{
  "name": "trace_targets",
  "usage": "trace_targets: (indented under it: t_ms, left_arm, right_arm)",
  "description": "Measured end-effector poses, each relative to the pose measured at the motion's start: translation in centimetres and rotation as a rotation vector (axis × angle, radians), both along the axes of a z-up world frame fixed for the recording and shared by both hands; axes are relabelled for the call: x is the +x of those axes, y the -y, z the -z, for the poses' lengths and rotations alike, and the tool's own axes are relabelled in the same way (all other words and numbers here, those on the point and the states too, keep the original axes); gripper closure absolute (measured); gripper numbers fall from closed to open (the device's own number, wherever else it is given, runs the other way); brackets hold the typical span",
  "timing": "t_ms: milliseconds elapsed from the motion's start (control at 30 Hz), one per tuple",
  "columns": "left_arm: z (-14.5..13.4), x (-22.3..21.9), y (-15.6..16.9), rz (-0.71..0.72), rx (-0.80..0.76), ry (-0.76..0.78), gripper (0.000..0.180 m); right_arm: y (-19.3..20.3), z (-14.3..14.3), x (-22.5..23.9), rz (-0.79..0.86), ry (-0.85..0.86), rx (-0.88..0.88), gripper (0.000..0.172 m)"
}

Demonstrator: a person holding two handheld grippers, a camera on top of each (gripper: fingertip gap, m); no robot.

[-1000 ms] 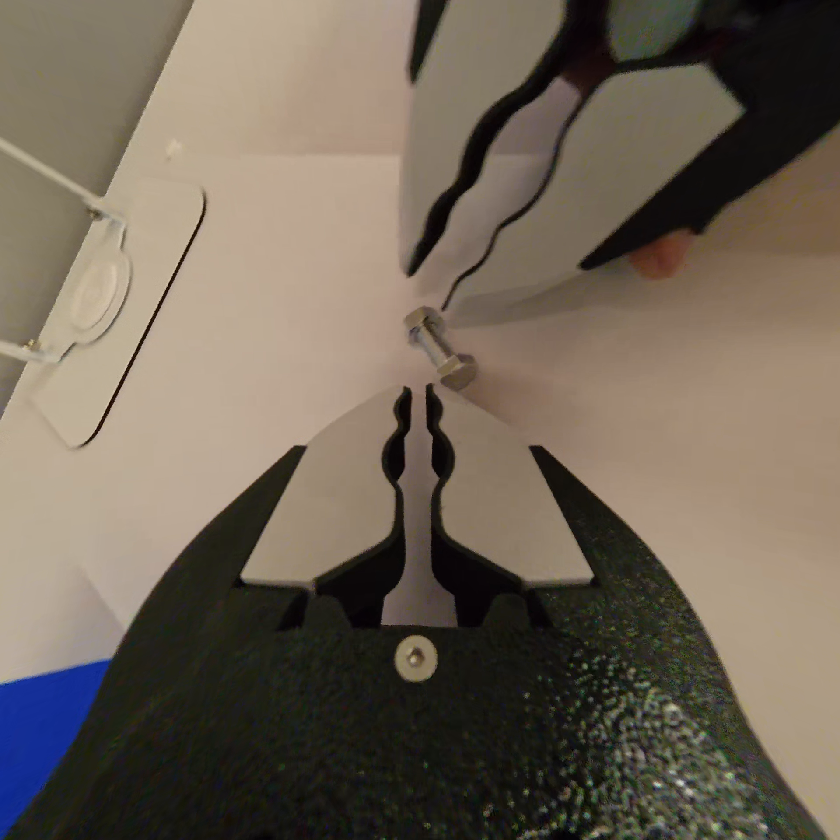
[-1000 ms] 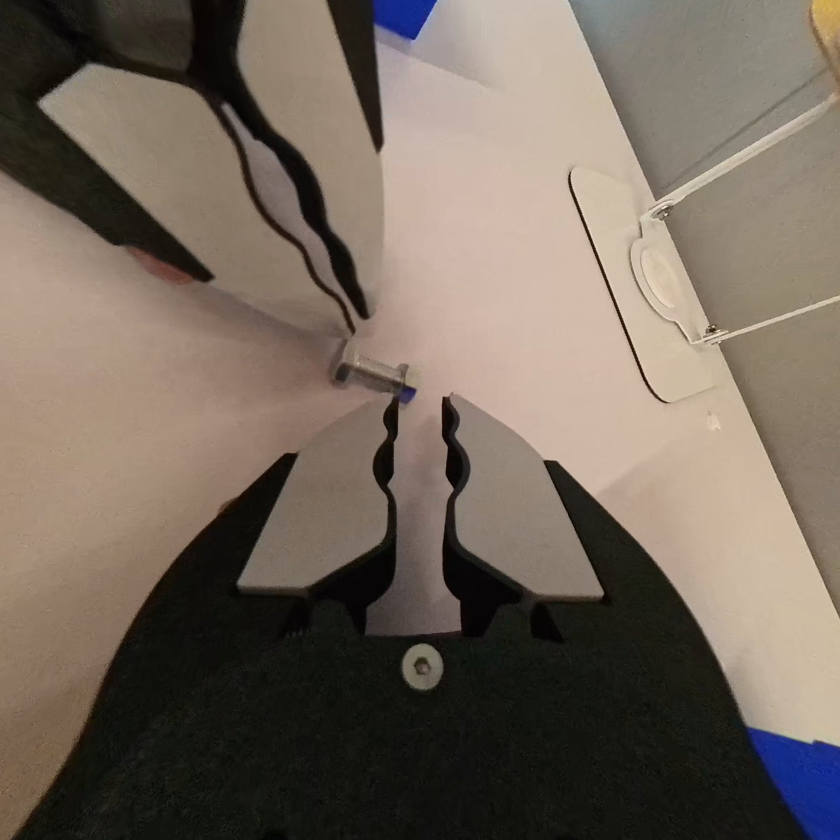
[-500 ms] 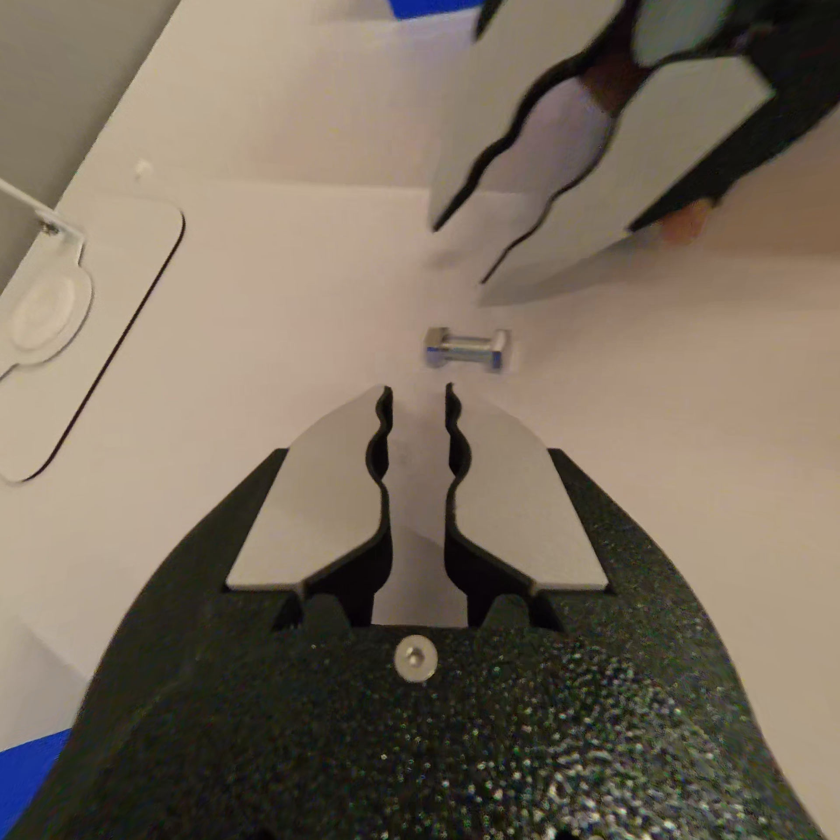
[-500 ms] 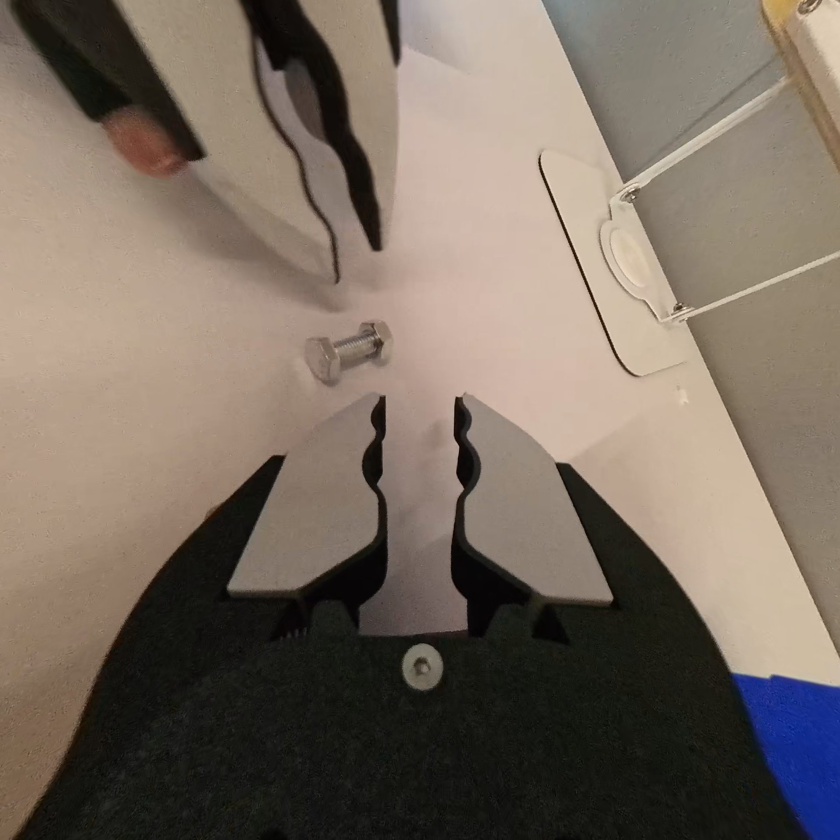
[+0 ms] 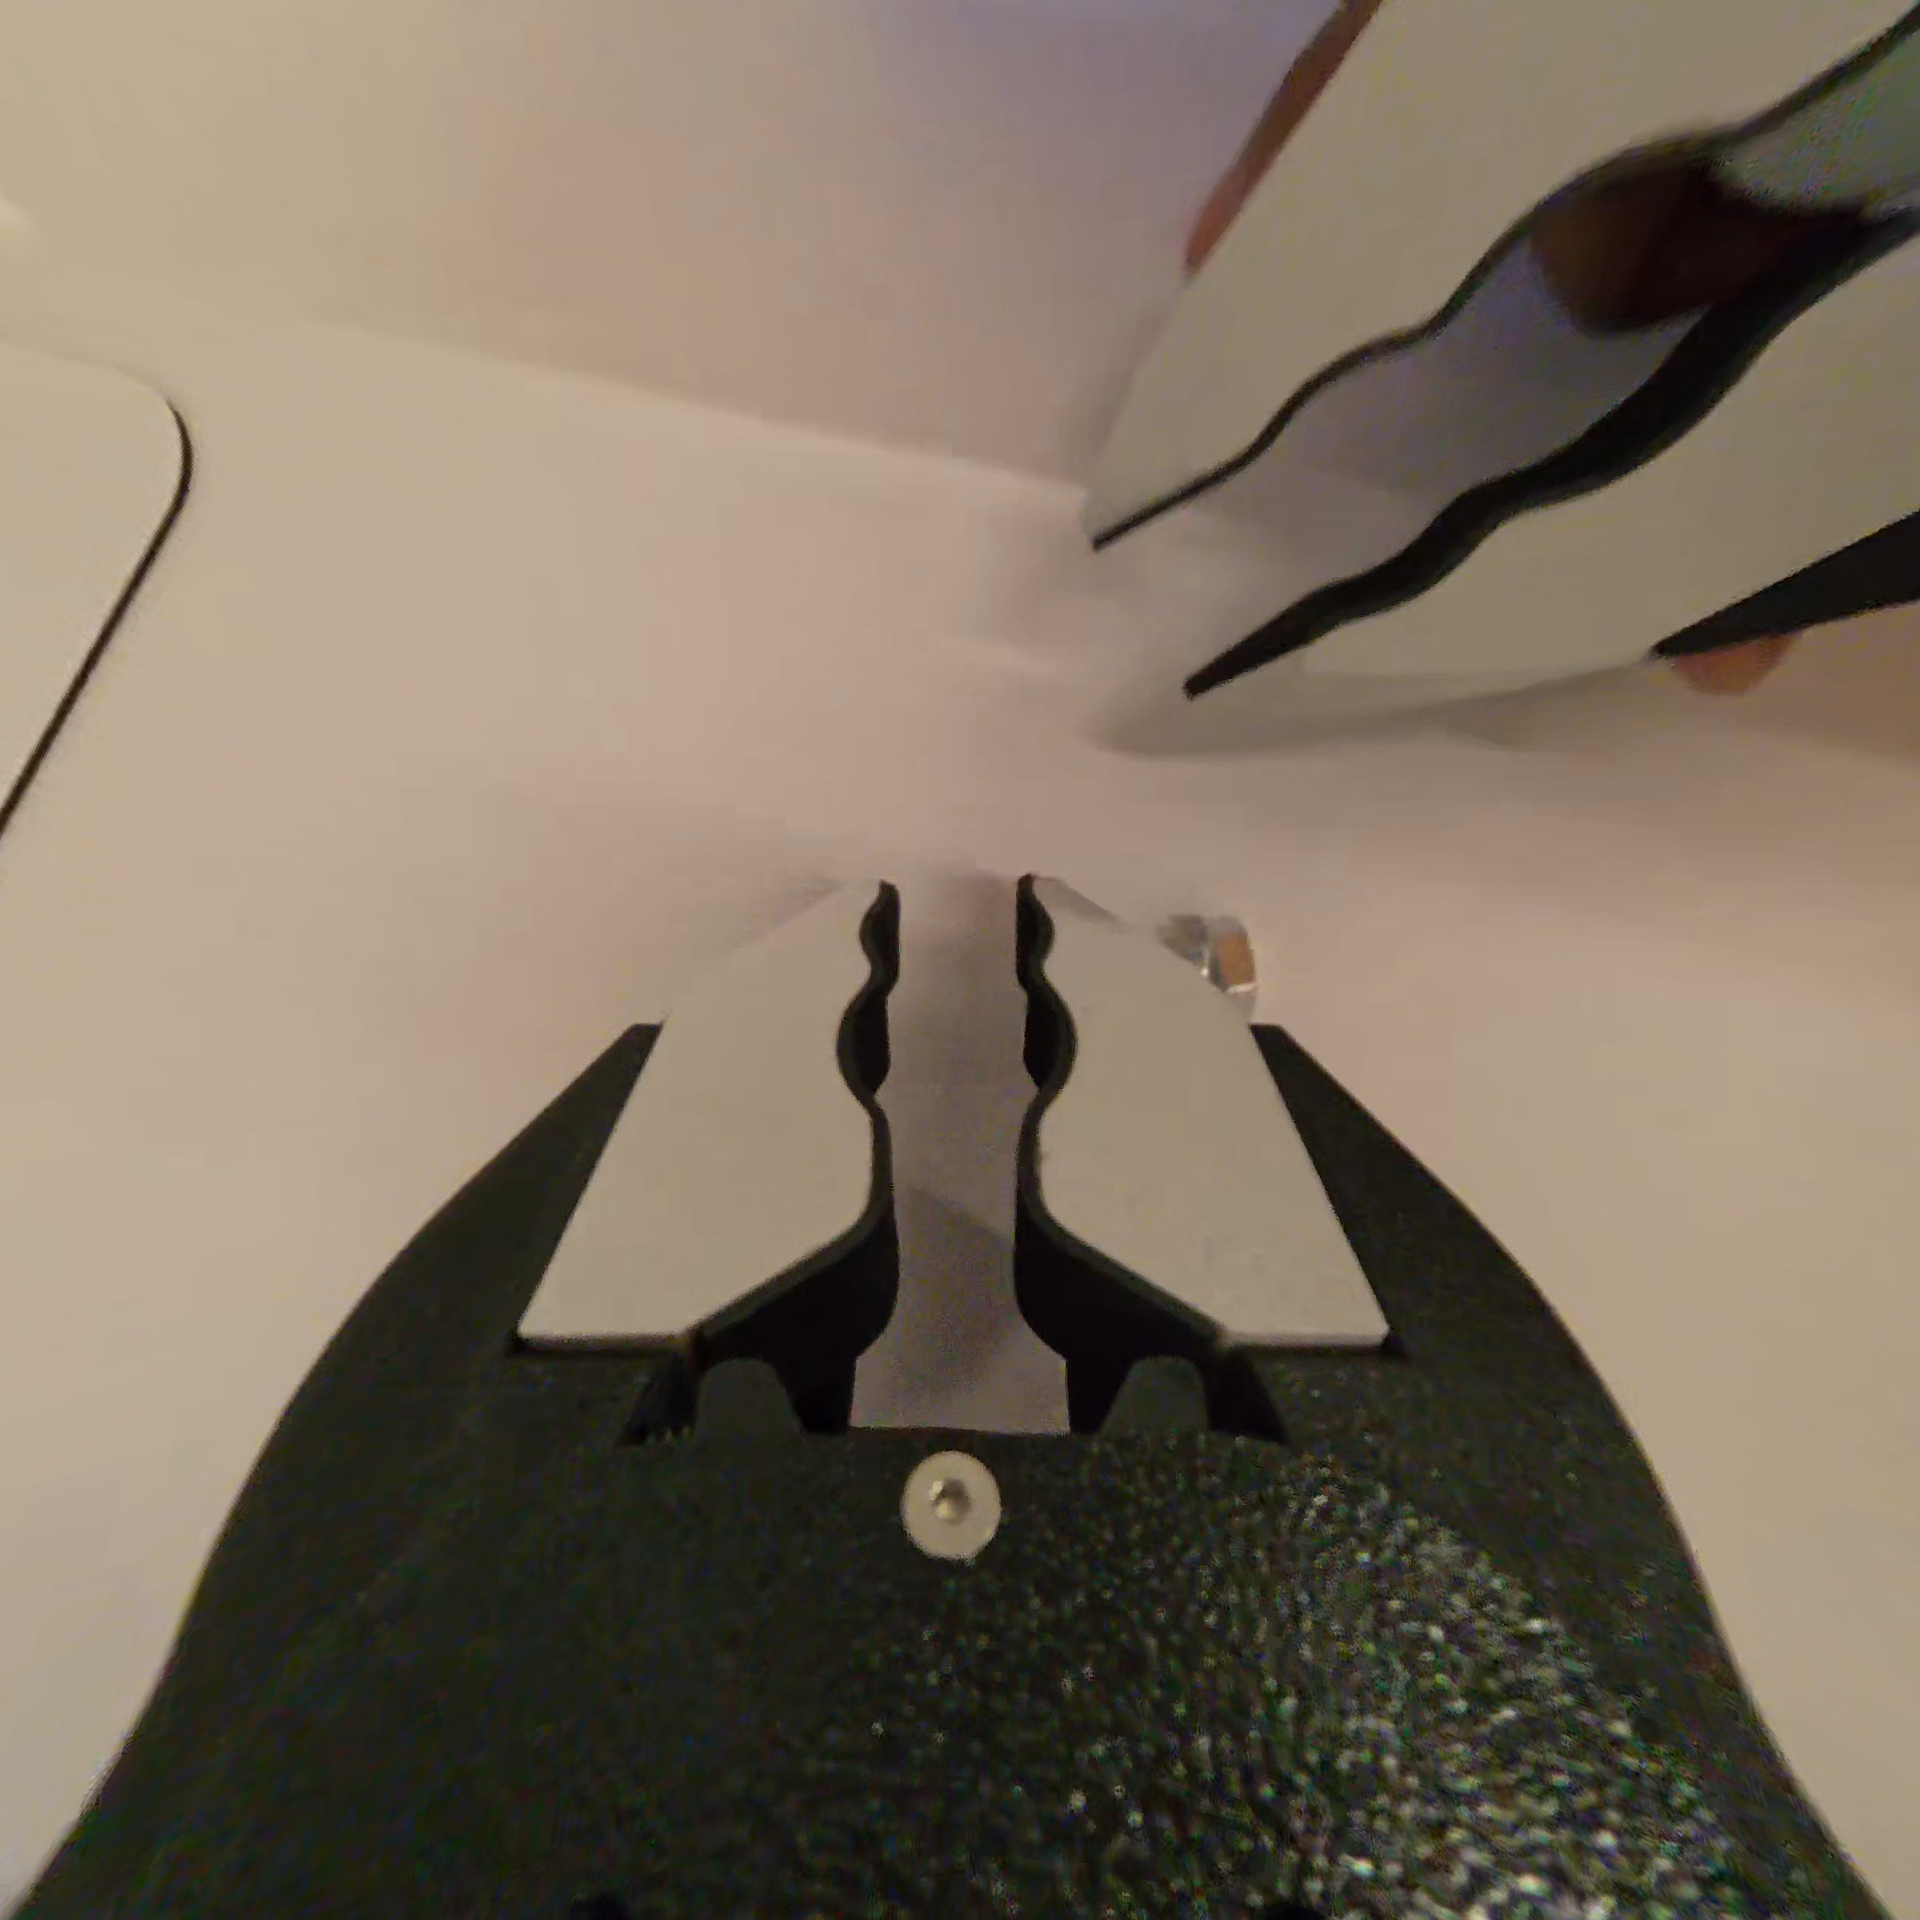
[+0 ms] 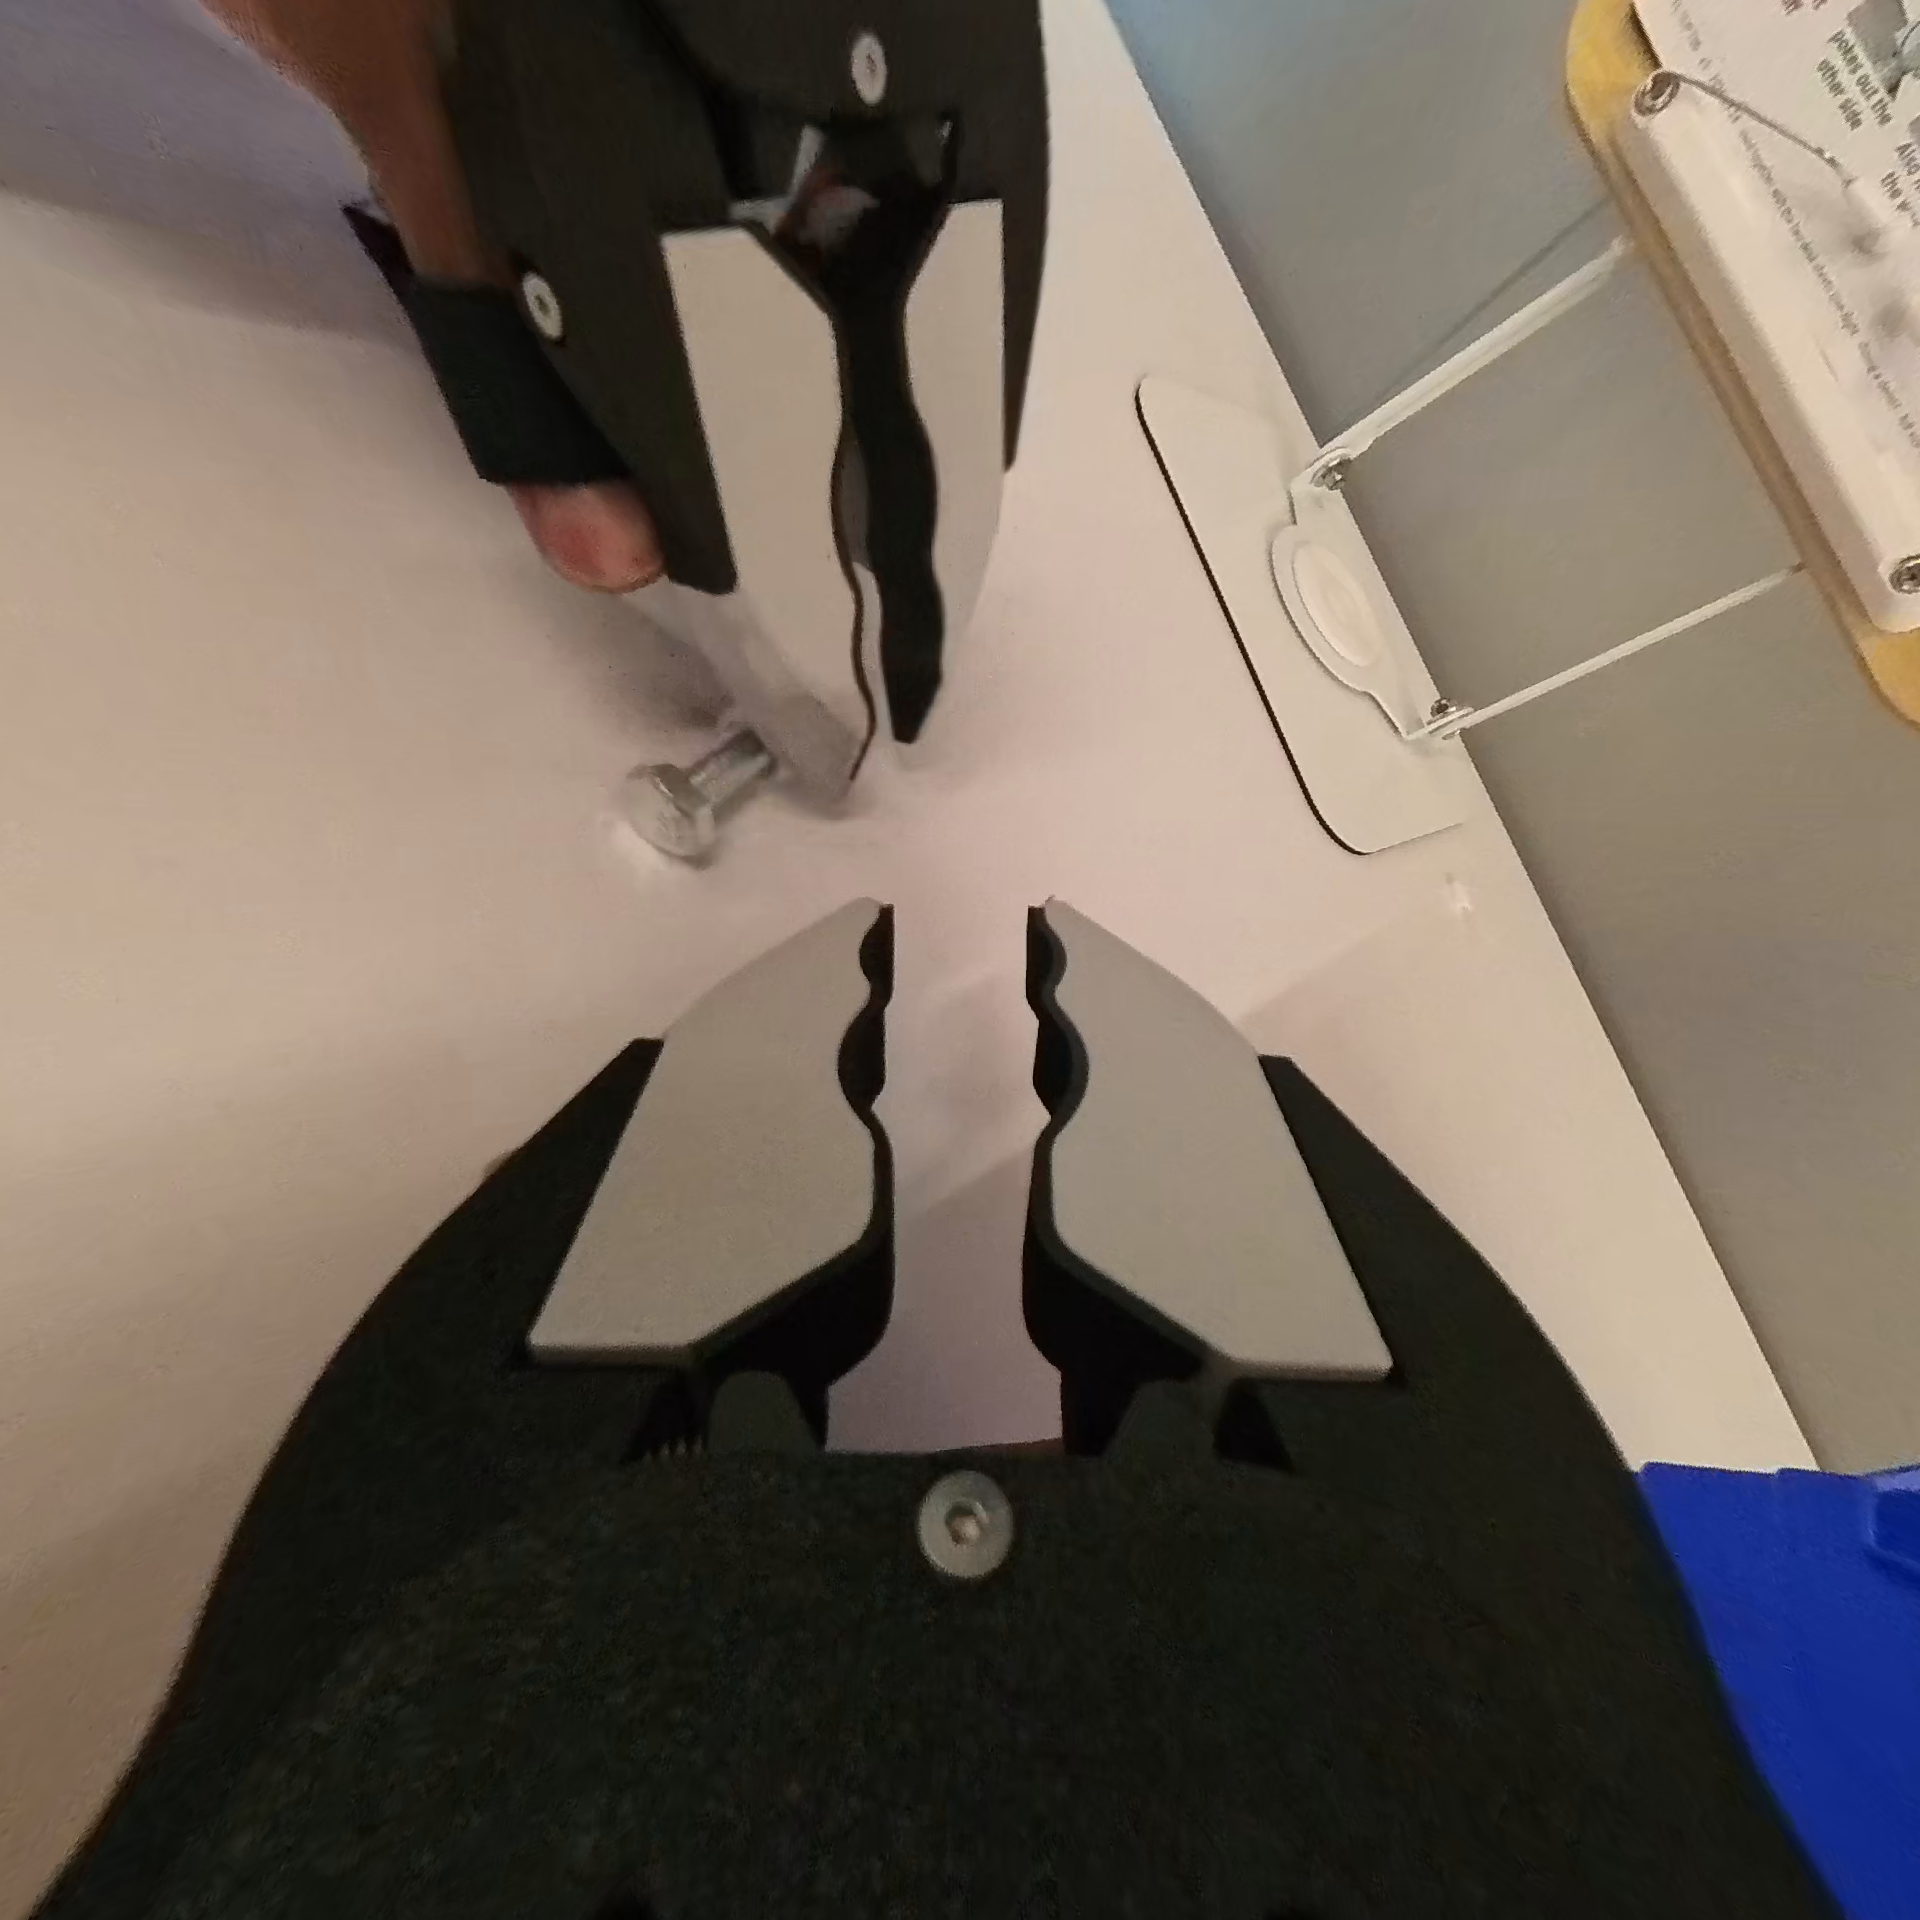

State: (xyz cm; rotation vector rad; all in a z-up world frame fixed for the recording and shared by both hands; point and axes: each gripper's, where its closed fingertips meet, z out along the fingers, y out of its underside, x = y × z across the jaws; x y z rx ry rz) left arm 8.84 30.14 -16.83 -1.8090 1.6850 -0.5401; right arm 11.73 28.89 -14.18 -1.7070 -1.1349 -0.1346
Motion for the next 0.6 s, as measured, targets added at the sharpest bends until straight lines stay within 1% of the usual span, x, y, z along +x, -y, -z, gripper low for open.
trace_targets:
  t_ms: [33,67,133,200,300,367,500,600]
  left_arm:
    - [0.4,-0.5,0.0,-0.014,0.006,-0.041,0.162]
    - [0.7,-1.1,0.1,-0.026,0.005,-0.081,0.166]
    - [0.7,-1.9,0.9,-0.039,-0.016,-0.107,0.174]
    - [0.8,-2.8,2.0,-0.045,-0.036,-0.139,0.176]
    - [0.4,-4.2,2.9,-0.064,0.002,-0.154,0.17]
    - [-0.5,-4.9,2.9,-0.097,0.022,-0.111,0.166]
    - [-2.1,-5.7,3.6,-0.123,0.014,-0.016,0.16]
    - [-1.8,-6.0,4.3,-0.117,-0.012,-0.011,0.155]
  right_arm:
    - [0.0,0.0,0.0,0.0,0.0,0.001,0.148]
    - [0.0,-0.1,0.0,0.0,0.002,0.003,0.148]
    - [0.0,-0.1,0.0,0.001,0.006,0.007,0.148]
    - [0.0,-0.2,0.1,0.002,0.008,0.009,0.148]
    - [0.0,-0.2,0.1,0.002,0.01,0.011,0.148]
    - [0.1,-0.3,0.0,0.0,0.014,0.014,0.148]
    - [0.4,-0.2,-0.4,-0.023,0.022,0.02,0.148]
    - [0.7,-0.1,-1.1,-0.059,0.017,0.015,0.148]
